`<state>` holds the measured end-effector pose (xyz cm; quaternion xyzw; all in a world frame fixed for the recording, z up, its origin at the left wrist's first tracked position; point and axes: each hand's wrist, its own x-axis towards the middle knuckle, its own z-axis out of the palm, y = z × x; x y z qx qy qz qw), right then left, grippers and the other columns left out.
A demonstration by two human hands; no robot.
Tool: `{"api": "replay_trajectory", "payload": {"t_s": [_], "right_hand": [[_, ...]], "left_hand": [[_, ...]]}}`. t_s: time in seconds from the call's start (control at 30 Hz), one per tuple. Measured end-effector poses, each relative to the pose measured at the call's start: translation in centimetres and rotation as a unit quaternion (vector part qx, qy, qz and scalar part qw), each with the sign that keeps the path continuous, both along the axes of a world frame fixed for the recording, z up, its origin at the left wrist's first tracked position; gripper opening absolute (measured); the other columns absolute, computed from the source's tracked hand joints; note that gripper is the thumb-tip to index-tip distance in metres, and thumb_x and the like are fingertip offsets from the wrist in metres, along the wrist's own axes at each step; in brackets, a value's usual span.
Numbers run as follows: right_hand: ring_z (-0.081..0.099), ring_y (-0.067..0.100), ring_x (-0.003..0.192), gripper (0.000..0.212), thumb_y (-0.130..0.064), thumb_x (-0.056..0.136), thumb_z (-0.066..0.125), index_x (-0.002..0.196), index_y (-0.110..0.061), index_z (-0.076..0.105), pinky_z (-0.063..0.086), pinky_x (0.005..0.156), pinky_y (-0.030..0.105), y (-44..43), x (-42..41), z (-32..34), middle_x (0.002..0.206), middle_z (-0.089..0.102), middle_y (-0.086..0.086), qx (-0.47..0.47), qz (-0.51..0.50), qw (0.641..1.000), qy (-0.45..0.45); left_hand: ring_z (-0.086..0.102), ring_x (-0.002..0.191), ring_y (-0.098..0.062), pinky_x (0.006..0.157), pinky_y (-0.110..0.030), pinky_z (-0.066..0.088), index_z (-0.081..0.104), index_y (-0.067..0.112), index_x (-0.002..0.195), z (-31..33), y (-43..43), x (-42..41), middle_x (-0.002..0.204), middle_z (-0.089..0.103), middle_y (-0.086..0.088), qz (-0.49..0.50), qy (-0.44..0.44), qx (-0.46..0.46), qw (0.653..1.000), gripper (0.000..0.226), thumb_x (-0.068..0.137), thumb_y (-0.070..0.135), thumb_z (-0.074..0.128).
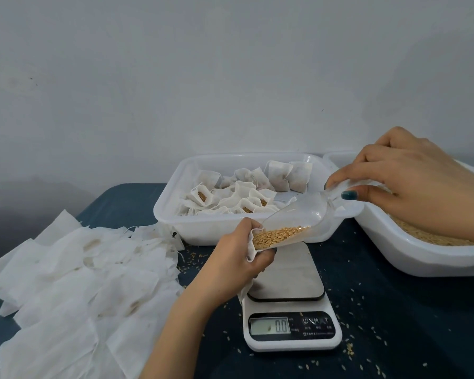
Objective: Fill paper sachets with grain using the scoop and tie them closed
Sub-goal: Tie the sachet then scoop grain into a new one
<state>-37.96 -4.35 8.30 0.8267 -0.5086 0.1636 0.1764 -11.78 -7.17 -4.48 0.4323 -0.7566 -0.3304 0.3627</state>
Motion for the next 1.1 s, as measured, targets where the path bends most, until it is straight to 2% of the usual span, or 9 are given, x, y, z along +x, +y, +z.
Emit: {"api": "replay_trajectory", "payload": {"t_s": [0.13, 0.27, 0.43, 0.53, 0.67, 0.83, 0.93, 1.03, 1.1], "right_hand": [[0.030, 0.006, 0.089, 0.029, -0.047, 0.086, 0.049, 0.110, -0.054, 0.064, 0.031, 0.076, 0.035, 0.0, -0.7, -0.7, 0.085, 0.055, -0.030, 0.011, -0.010, 0.999, -0.037], [0.033, 0.003, 0.089, 0.033, -0.061, 0.083, 0.036, 0.107, -0.061, 0.057, 0.038, 0.081, 0.037, -0.2, -1.1, -2.6, 0.089, 0.058, -0.028, 0.086, 0.001, 0.988, -0.129], [0.041, 0.004, 0.104, 0.032, -0.064, 0.078, 0.040, 0.105, -0.062, 0.057, 0.037, 0.085, 0.033, -0.2, -1.2, -5.8, 0.108, 0.062, -0.026, 0.152, 0.011, 0.956, -0.249], [0.041, -0.010, 0.108, 0.034, -0.066, 0.075, 0.041, 0.104, -0.062, 0.058, 0.035, 0.082, 0.025, -0.1, -0.9, -7.3, 0.108, 0.063, -0.026, 0.166, 0.014, 0.937, -0.308], [0.050, -0.023, 0.105, 0.029, -0.063, 0.079, 0.047, 0.105, -0.060, 0.060, 0.036, 0.082, 0.017, -0.2, -0.6, -7.9, 0.107, 0.059, -0.045, 0.150, 0.008, 0.914, -0.377], [0.068, 0.005, 0.086, 0.032, -0.065, 0.082, 0.049, 0.109, -0.054, 0.062, 0.053, 0.075, 0.041, -0.7, -1.5, -7.8, 0.099, 0.070, -0.022, 0.040, -0.098, 0.900, -0.422], [0.064, -0.003, 0.065, 0.032, -0.066, 0.086, 0.041, 0.105, -0.048, 0.060, 0.044, 0.061, 0.027, -1.0, -2.6, -7.6, 0.081, 0.065, -0.024, -0.005, -0.149, 0.910, -0.387], [0.060, 0.022, 0.065, 0.030, -0.043, 0.100, 0.043, 0.103, -0.022, 0.065, 0.040, 0.058, 0.029, -2.3, -4.9, -7.9, 0.080, 0.064, 0.003, -0.021, -0.213, 0.919, -0.330], [0.052, 0.026, 0.061, 0.026, -0.026, 0.102, 0.045, 0.107, -0.008, 0.064, 0.034, 0.053, 0.028, -3.5, -6.7, -8.3, 0.080, 0.059, 0.014, 0.008, -0.264, 0.918, -0.295]], "left_hand": [[0.070, 0.069, -0.017, 0.062, -0.024, 0.052, 0.050, 0.029, 0.101, 0.3, 0.0, 0.1, 0.082, 0.070, 0.008, 0.000, 0.018, 0.002, 1.000, 0.015, 0.092, 0.031, 0.062], [0.071, 0.070, -0.010, 0.059, -0.015, 0.050, 0.051, 0.027, 0.100, 0.7, 0.2, 0.5, 0.082, 0.067, 0.015, -0.004, 0.046, 0.006, 0.999, 0.012, 0.095, 0.028, 0.061], [0.069, 0.070, -0.008, 0.075, -0.040, 0.059, 0.053, 0.027, 0.096, 0.8, 0.3, 0.8, 0.080, 0.064, 0.016, -0.006, 0.075, 0.012, 0.997, 0.008, 0.091, 0.030, 0.058], [0.072, 0.072, -0.011, 0.068, -0.025, 0.057, 0.052, 0.027, 0.095, 0.9, 0.3, 0.9, 0.079, 0.063, 0.019, -0.010, 0.077, 0.017, 0.997, 0.010, 0.091, 0.033, 0.058], [0.072, 0.070, -0.012, 0.059, -0.015, 0.049, 0.053, 0.026, 0.092, 0.8, 0.1, 1.1, 0.075, 0.062, 0.016, 0.018, 0.074, 0.022, 0.997, 0.005, 0.095, 0.029, 0.056], [0.059, 0.061, -0.007, 0.061, -0.019, 0.048, 0.058, 0.026, 0.093, 0.5, -0.1, 1.6, 0.069, 0.064, 0.010, 0.012, 0.021, -0.007, 1.000, 0.019, 0.105, 0.021, 0.043], [0.061, 0.068, -0.007, 0.069, -0.022, 0.048, 0.060, 0.027, 0.091, 0.6, -0.1, 1.6, 0.075, 0.067, 0.008, 0.007, 0.043, 0.015, 0.999, 0.027, 0.107, 0.019, 0.039], [0.064, 0.086, -0.005, 0.080, -0.022, 0.047, 0.062, 0.026, 0.092, 0.8, -0.1, 1.7, 0.085, 0.070, 0.009, 0.009, 0.048, 0.005, 0.999, 0.029, 0.107, 0.028, 0.038], [0.063, 0.098, -0.003, 0.087, -0.019, 0.045, 0.063, 0.028, 0.092, 0.9, 0.0, 1.7, 0.093, 0.070, 0.012, 0.013, 0.038, -0.013, 0.999, 0.031, 0.106, 0.036, 0.037]]}}
